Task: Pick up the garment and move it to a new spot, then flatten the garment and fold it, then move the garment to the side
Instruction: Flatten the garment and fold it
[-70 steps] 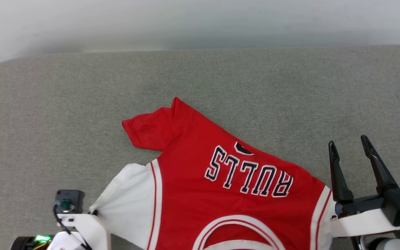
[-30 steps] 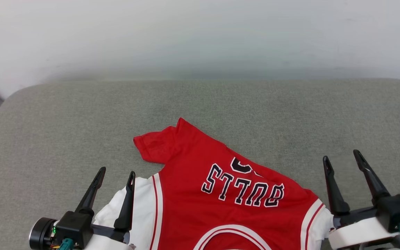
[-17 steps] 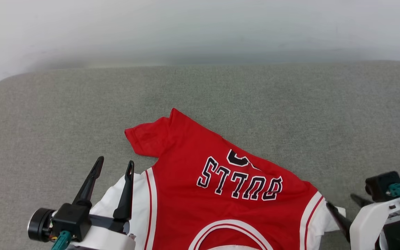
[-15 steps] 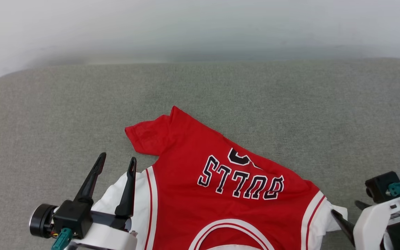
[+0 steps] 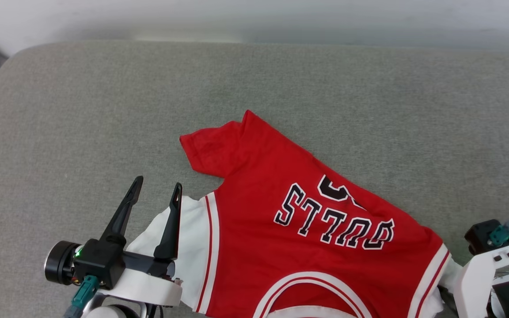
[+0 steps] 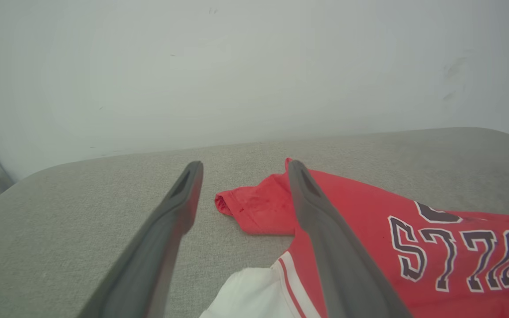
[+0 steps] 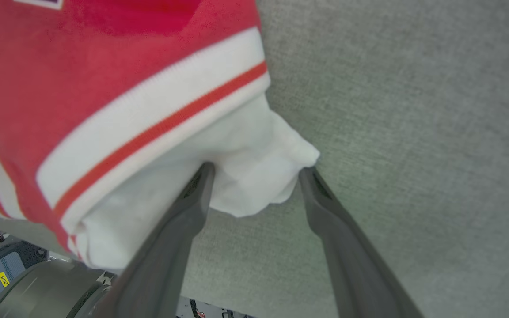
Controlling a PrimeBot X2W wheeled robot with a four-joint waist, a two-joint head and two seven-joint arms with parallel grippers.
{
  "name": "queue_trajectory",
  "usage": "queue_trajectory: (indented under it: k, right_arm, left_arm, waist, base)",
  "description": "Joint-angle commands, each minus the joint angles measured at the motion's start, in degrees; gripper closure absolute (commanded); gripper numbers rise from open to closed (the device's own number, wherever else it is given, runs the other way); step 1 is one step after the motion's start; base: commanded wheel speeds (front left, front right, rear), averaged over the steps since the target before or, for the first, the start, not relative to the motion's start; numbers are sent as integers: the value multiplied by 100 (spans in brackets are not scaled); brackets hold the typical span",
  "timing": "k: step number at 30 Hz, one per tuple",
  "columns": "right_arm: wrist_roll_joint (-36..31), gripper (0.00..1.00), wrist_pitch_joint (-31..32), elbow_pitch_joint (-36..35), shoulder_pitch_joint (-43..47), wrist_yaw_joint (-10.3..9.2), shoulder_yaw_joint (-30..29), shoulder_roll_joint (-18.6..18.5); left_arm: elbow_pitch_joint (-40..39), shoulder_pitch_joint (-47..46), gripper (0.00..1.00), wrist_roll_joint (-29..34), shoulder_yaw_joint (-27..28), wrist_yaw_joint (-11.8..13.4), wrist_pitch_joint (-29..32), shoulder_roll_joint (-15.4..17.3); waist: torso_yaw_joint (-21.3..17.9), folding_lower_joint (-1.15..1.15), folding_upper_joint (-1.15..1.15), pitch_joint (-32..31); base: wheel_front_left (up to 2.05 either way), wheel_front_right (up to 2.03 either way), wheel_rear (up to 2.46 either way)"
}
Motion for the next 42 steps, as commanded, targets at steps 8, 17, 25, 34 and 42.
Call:
queue_trajectory:
  k: [8, 17, 25, 34, 42]
  right_arm:
    - [-211, 15, -688, 783, -161, -2, 483, -130]
    - [-507, 100, -1421, 1220, -631, -36, 289, -945]
    - [-866, 100, -1557, 1671, -1183, -5, -13, -1691]
    - [-985, 0, -2022, 2556, -1509, -5, -64, -1666]
    - [-944, 0, -3292, 2455, -1676, -4, -482, -1107]
  left_arm:
    - [29, -170, 0, 54, -17, -29, -15, -26]
    - [104, -123, 0, 36, -52, -36, -15, -43]
    - [121, -117, 0, -2, -134, -41, -15, -69]
    - [161, -119, 0, -37, -100, -42, -15, -51]
    - [154, 31, 0, -47, -3, -42, -15, -34]
  waist:
    - [243, 0, 0, 276]
    - [273, 0, 0, 201]
    - [347, 0, 0, 166]
    - [461, 0, 0, 125]
    - [249, 0, 0, -189]
  base:
    - [0, 0, 0]
    - [0, 0, 0]
    - [0, 0, 0]
    - [0, 0, 0]
    - [0, 0, 0]
